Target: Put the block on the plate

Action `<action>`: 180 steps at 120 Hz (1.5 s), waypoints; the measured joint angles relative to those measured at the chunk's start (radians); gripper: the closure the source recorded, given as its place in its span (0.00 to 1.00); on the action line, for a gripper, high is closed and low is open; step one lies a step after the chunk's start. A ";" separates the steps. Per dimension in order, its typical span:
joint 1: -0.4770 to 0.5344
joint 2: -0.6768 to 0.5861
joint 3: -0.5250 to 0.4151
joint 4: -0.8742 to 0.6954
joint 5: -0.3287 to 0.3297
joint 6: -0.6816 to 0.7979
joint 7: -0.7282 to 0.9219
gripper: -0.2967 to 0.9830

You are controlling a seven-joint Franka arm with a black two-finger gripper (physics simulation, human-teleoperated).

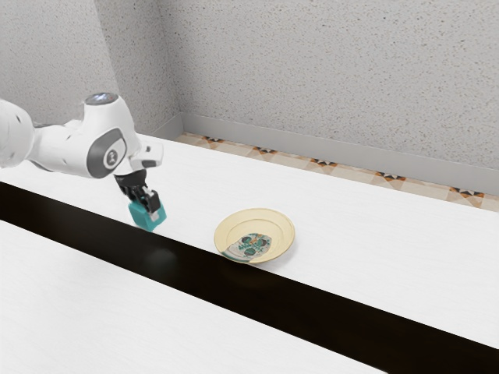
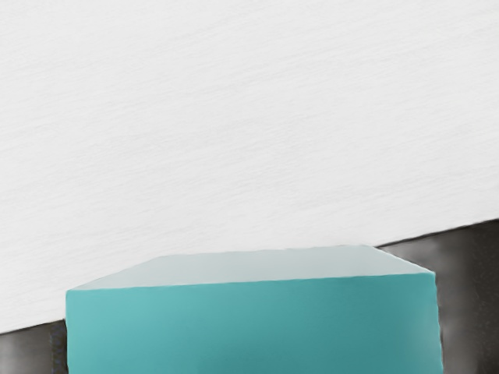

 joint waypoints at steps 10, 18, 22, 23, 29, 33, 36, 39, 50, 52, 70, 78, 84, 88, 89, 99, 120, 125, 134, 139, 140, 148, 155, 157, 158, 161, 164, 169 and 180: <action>-0.081 -0.014 0.000 0.017 -0.003 0.001 -0.005 0.53; -0.146 -0.018 0.000 0.034 -0.005 0.002 -0.008 0.53; -0.176 -0.016 0.000 0.045 -0.008 0.003 -0.010 0.53; -0.184 -0.015 0.000 0.048 -0.008 0.003 -0.010 0.53; -0.226 0.000 0.000 0.073 -0.012 0.005 -0.013 0.52; -0.251 0.017 0.000 0.098 -0.014 0.004 -0.014 0.52; -0.269 0.032 -0.001 0.118 -0.015 0.004 -0.015 0.52; -0.284 0.049 -0.001 0.134 -0.016 0.004 -0.015 0.52; -0.318 0.116 -0.002 0.192 -0.019 0.003 -0.017 0.50; -0.321 0.128 -0.002 0.201 -0.020 0.003 -0.017 0.50; -0.339 0.187 -0.002 0.226 -0.025 0.001 -0.015 0.47; -0.340 0.195 -0.002 0.228 -0.030 0.000 -0.012 0.42; -0.340 0.197 -0.002 0.228 -0.034 -0.001 -0.009 0.38; -0.340 0.196 -0.002 0.228 -0.037 -0.002 -0.007 0.36; -0.339 0.196 -0.002 0.228 -0.038 -0.002 -0.007 0.35; -0.334 0.169 -0.002 0.228 -0.048 -0.005 -0.002 0.31; -0.335 0.026 0.009 0.225 -0.062 -0.091 -0.004 0.27; -0.336 -0.015 0.014 0.222 -0.063 -0.130 -0.008 0.26; -0.342 -0.076 0.038 0.216 -0.065 -0.206 -0.017 0.25; -0.347 -0.105 0.050 0.212 -0.066 -0.247 -0.023 0.25; -0.349 -0.111 0.053 0.211 -0.066 -0.255 -0.025 0.25; -0.354 -0.154 0.067 0.198 -0.066 -0.317 -0.036 0.24; -0.355 -0.188 0.071 0.191 -0.066 -0.366 -0.046 0.24; -0.355 -0.196 0.072 0.190 -0.067 -0.380 -0.049 0.24; -0.355 -0.201 0.072 0.190 -0.067 -0.387 -0.050 0.24; -0.353 -0.214 0.072 0.191 -0.067 -0.407 -0.054 0.24; -0.351 -0.224 0.073 0.196 -0.067 -0.428 -0.057 0.24; -0.342 -0.239 0.073 0.209 -0.067 -0.459 -0.063 0.24; -0.311 -0.244 0.072 0.285 -0.083 -0.540 -0.075 0.24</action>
